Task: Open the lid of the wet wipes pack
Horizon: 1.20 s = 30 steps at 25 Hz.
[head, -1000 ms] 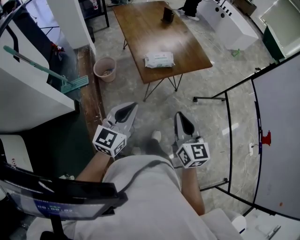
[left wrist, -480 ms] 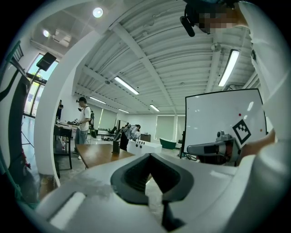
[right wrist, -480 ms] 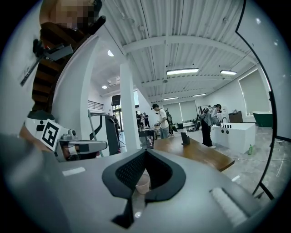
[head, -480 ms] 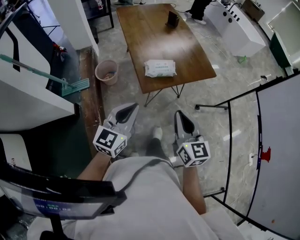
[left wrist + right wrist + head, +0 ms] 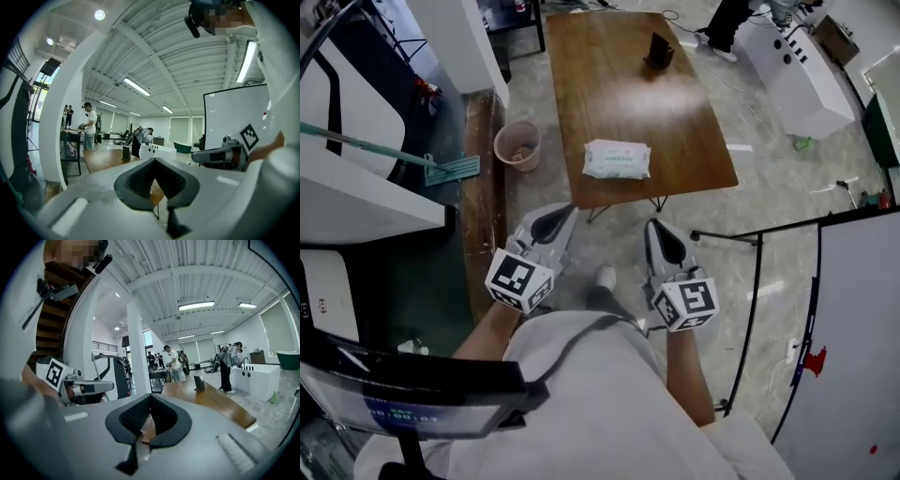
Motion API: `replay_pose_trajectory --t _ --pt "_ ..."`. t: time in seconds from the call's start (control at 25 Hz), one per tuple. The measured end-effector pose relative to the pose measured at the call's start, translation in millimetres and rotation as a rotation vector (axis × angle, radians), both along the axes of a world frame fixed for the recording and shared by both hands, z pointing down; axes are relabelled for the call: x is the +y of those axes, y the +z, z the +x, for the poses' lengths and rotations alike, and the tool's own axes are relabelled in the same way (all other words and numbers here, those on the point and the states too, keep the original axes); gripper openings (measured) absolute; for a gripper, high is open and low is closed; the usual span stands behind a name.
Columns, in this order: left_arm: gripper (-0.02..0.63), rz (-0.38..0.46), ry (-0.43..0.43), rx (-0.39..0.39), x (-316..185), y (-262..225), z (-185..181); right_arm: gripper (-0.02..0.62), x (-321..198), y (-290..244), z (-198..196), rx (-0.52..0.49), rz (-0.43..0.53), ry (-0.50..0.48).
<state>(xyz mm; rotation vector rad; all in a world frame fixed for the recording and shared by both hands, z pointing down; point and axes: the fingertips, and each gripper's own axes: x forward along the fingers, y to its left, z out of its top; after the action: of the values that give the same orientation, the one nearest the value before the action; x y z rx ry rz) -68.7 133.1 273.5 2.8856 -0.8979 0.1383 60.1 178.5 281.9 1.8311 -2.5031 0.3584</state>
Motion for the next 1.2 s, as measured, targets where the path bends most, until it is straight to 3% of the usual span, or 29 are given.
replay_pose_trajectory --t 0.36,0.72,1.2 --pt "0.006 0.003 -0.093 -0.011 -44 4 43 0.009 -58 6 37 0.021 0.01 -0.133" --pt "0.006 -0.001 -0.127 -0.017 -65 12 74 0.009 -80 19 63 0.023 -0.011 -0.18" --pt "0.006 -0.002 -0.159 -0.055 -82 19 74 0.009 -99 31 64 0.008 -0.038 -0.226"
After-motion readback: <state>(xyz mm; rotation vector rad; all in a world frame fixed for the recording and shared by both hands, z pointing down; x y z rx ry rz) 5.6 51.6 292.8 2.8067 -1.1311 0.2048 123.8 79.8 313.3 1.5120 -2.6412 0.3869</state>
